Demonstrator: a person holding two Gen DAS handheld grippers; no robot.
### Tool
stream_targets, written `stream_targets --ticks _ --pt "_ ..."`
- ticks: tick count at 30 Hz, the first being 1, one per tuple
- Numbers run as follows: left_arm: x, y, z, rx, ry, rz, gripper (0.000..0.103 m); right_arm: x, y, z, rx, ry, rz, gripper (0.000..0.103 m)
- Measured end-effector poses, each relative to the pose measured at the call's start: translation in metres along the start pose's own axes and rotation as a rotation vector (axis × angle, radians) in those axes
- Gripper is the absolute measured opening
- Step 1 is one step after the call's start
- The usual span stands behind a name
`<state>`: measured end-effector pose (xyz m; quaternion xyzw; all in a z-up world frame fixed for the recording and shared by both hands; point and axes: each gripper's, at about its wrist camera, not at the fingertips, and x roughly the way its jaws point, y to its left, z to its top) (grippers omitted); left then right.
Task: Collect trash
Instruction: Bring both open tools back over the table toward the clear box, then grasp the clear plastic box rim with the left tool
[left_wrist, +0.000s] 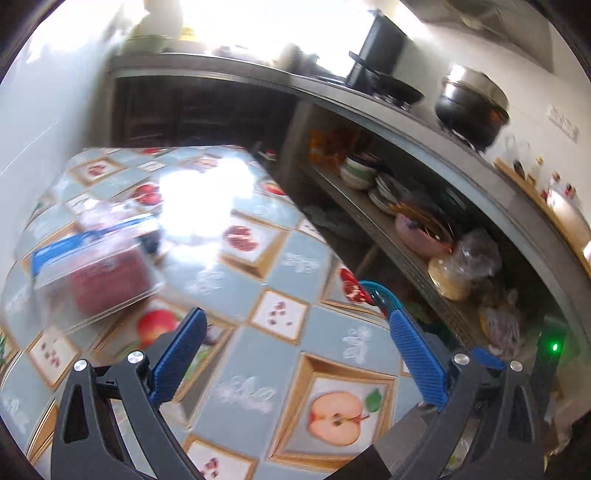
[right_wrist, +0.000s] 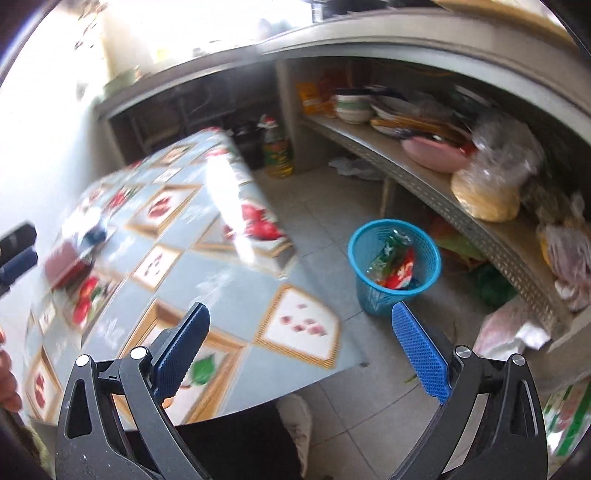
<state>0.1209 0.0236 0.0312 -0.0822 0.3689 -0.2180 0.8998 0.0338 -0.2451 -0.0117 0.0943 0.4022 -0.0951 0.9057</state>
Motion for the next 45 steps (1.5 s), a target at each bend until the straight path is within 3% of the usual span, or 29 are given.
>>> stream_targets --ticks 7,10,16,20,26,30,36,38,40,45 --pt "-0.026 0.038 -0.018 -0.064 -0.03 0.025 0.097 -0.009 0.036 -0.002 -0.171 -0.063 -0.071 0.095" --pt "-0.032 0.047 -0.026 -0.074 -0.042 0.047 0.097 -0.012 0.042 0.0 -0.193 -0.094 -0.051 0.095" --pt "-0.044 0.067 -0.036 -0.027 -0.09 0.121 0.097 -0.008 0.047 0.01 -0.164 -0.09 0.184 0.095" --pt "-0.045 0.084 -0.037 -0.03 -0.122 0.155 0.097 0.004 0.057 0.02 -0.142 -0.054 0.279 0.095" --pt "-0.045 0.112 -0.023 -0.027 -0.157 0.234 0.097 0.024 0.087 0.033 -0.126 0.024 0.445 0.09" --pt "-0.047 0.15 -0.006 -0.147 -0.179 0.264 0.097 0.043 0.106 0.046 -0.075 0.096 0.601 0.081" --pt "-0.031 0.213 0.011 -0.401 -0.123 0.187 0.097 0.089 0.154 0.085 0.054 0.262 0.903 0.079" --pt "-0.025 0.225 0.013 -0.458 -0.1 0.143 0.097 0.11 0.181 0.1 0.069 0.329 0.962 0.079" --pt "-0.016 0.234 0.015 -0.503 -0.073 0.102 0.097 0.131 0.202 0.108 0.091 0.397 0.987 0.079" --pt "0.003 0.235 0.019 -0.501 -0.033 0.102 0.092 0.175 0.25 0.114 0.069 0.526 0.942 0.075"
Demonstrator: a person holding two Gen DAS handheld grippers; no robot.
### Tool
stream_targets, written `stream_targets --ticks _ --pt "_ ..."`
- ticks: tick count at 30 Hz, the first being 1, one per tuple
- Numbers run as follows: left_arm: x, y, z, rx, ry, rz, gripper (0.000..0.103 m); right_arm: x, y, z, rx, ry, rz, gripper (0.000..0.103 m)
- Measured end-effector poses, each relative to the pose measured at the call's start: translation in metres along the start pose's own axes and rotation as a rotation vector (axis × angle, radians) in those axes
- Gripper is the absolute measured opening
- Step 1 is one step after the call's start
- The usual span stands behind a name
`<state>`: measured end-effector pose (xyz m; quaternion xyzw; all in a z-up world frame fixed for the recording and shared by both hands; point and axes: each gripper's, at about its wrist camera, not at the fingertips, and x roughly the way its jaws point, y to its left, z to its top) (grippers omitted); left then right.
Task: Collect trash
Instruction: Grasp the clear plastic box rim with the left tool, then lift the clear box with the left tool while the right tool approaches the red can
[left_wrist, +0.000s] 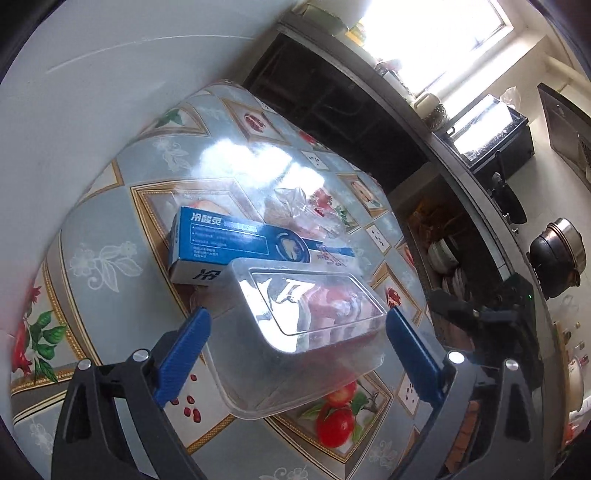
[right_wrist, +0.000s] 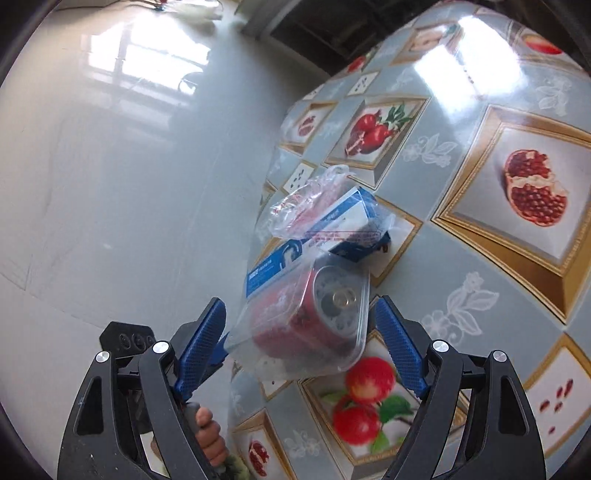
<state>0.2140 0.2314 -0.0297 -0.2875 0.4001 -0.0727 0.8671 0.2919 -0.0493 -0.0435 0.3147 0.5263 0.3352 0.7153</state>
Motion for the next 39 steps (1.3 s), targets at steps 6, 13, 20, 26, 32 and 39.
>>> stream_targets --ticks 6,13,20,26,32,39 --pt "0.002 -0.007 -0.005 0.023 -0.007 -0.019 0.083 0.01 0.013 -0.004 -0.086 0.024 -0.063 0.052" --pt "-0.022 -0.035 -0.014 0.135 -0.083 -0.043 0.082 -0.005 0.037 -0.009 -0.192 -0.021 -0.1 0.044" --pt "-0.048 -0.063 -0.026 0.198 -0.142 -0.075 0.082 -0.028 0.039 -0.013 -0.212 -0.069 -0.081 0.044" --pt "-0.078 -0.099 -0.054 0.292 -0.172 -0.17 0.082 -0.077 0.036 -0.031 -0.227 -0.151 -0.053 0.044" --pt "-0.082 -0.136 -0.099 0.372 -0.019 -0.369 0.083 -0.128 0.006 -0.058 -0.239 -0.18 -0.069 0.049" --pt "-0.033 -0.147 -0.163 0.406 0.387 -0.498 0.084 -0.152 -0.071 -0.079 -0.058 -0.161 -0.12 0.052"
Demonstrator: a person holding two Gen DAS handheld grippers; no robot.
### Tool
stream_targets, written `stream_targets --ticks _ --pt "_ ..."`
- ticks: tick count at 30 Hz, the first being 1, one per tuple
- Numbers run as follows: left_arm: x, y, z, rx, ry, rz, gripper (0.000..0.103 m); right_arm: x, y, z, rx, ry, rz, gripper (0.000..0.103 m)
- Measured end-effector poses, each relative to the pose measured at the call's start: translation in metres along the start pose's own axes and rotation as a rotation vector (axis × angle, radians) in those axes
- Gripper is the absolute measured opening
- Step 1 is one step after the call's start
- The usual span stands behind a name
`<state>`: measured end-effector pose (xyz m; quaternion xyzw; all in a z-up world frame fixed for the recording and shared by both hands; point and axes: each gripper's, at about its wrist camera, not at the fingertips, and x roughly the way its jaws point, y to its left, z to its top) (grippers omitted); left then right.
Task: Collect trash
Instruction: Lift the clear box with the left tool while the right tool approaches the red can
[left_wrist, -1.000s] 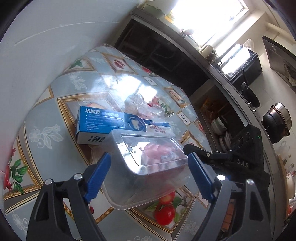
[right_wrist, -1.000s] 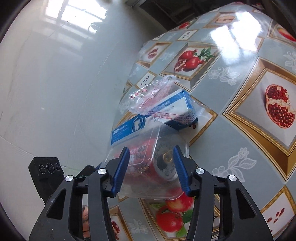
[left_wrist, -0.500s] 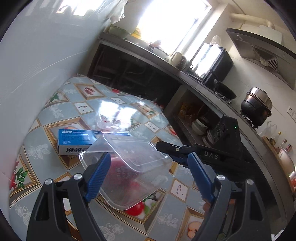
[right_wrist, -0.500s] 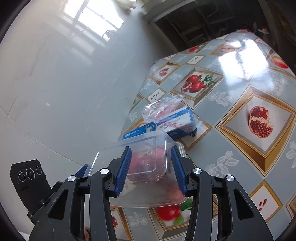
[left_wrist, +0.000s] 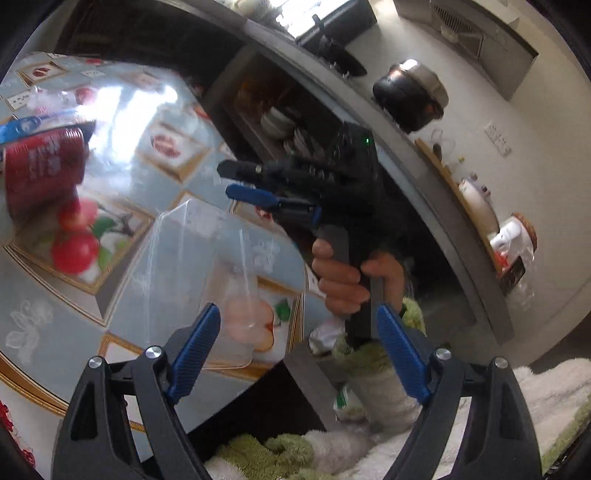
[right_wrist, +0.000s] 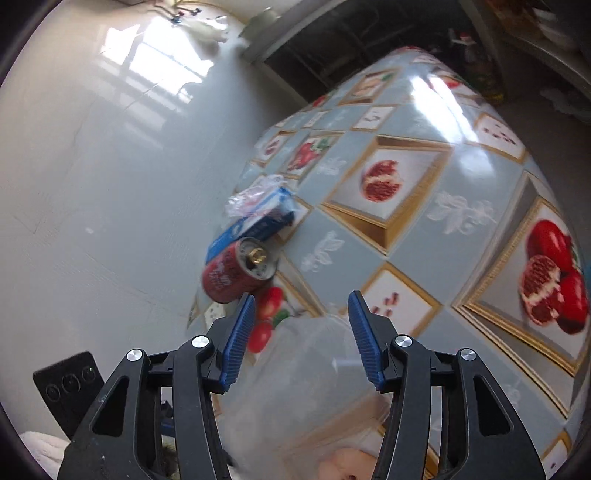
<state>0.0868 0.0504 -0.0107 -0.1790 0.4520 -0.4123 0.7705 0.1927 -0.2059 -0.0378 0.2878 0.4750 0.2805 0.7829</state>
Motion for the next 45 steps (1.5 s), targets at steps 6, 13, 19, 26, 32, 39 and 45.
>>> stream_targets --ticks 6,13,19,26,32,39,45 --pt "0.0 -0.007 0.009 0.067 -0.039 0.091 0.088 -0.05 -0.024 -0.032 0.074 -0.113 -0.041 0.056" --pt "0.035 0.004 0.032 0.047 0.019 0.218 0.096 -0.066 -0.034 -0.079 0.151 -0.047 0.013 0.063" --pt "0.047 0.012 0.025 0.021 0.072 0.26 0.096 -0.023 -0.038 -0.093 0.288 0.076 0.269 0.062" --pt "0.041 0.02 0.027 0.016 0.076 0.363 0.097 -0.023 -0.049 -0.09 0.368 0.058 0.426 0.063" --pt "0.064 0.022 0.036 -0.01 0.122 0.414 0.097 -0.05 -0.059 -0.096 0.369 -0.02 0.356 0.063" --pt "0.09 0.022 0.039 -0.009 0.171 0.525 0.097 -0.05 -0.056 -0.096 0.32 -0.064 0.263 0.063" --pt "0.094 0.027 0.03 0.025 0.183 0.57 0.096 -0.045 -0.041 -0.092 0.238 -0.08 0.144 0.063"
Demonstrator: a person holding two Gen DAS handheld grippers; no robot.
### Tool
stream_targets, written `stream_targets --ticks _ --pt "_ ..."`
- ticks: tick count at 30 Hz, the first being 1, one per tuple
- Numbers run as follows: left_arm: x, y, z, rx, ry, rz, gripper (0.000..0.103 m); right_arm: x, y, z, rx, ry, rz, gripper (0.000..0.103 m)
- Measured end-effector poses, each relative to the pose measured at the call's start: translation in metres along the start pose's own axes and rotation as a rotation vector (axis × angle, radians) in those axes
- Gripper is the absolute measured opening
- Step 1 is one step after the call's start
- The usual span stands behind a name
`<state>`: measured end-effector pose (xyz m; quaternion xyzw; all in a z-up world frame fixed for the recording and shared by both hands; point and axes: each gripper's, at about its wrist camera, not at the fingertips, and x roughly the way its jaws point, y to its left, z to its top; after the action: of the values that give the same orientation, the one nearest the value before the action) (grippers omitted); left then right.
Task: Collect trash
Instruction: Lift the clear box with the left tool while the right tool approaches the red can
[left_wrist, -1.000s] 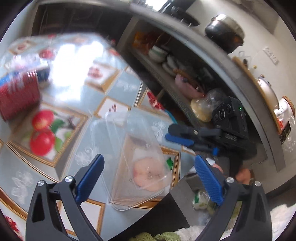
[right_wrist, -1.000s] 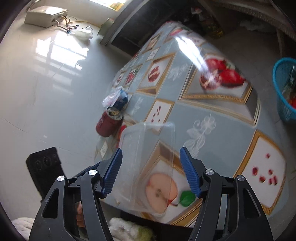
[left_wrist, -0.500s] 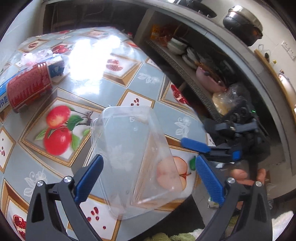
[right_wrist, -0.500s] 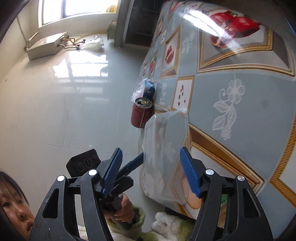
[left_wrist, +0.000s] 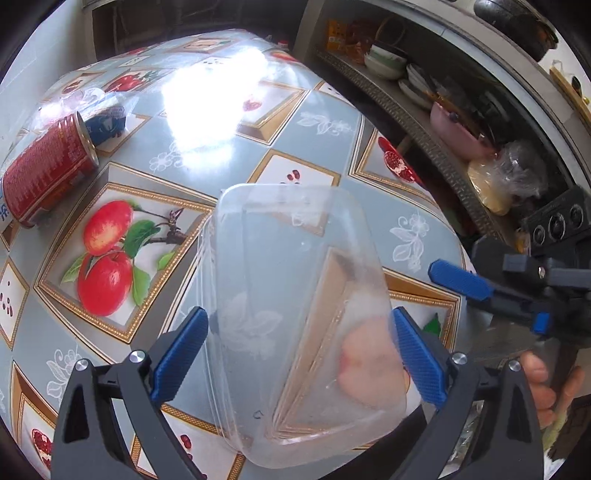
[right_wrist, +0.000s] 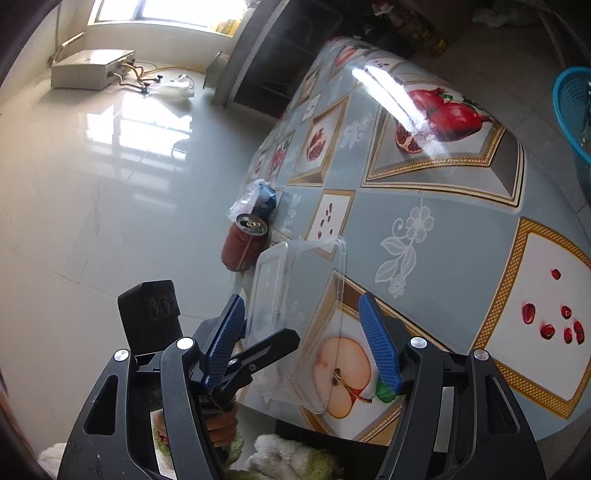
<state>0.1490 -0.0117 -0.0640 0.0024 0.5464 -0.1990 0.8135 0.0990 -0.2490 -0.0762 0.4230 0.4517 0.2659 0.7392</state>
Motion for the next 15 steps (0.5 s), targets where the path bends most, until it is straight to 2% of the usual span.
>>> stream_targets --ticks 8,13,15 --pt "-0.016 0.02 -0.015 -0.028 -0.044 0.018 0.091 0.019 0.031 0.025 -0.098 0.036 -0.009 0.063" --pt "-0.033 0.046 -0.035 -0.08 -0.072 0.045 0.09 0.069 0.085 0.046 -0.244 0.123 -0.009 0.067" --pt "-0.039 0.055 -0.043 -0.095 -0.081 0.059 0.09 0.094 0.113 0.053 -0.352 0.159 -0.029 0.069"
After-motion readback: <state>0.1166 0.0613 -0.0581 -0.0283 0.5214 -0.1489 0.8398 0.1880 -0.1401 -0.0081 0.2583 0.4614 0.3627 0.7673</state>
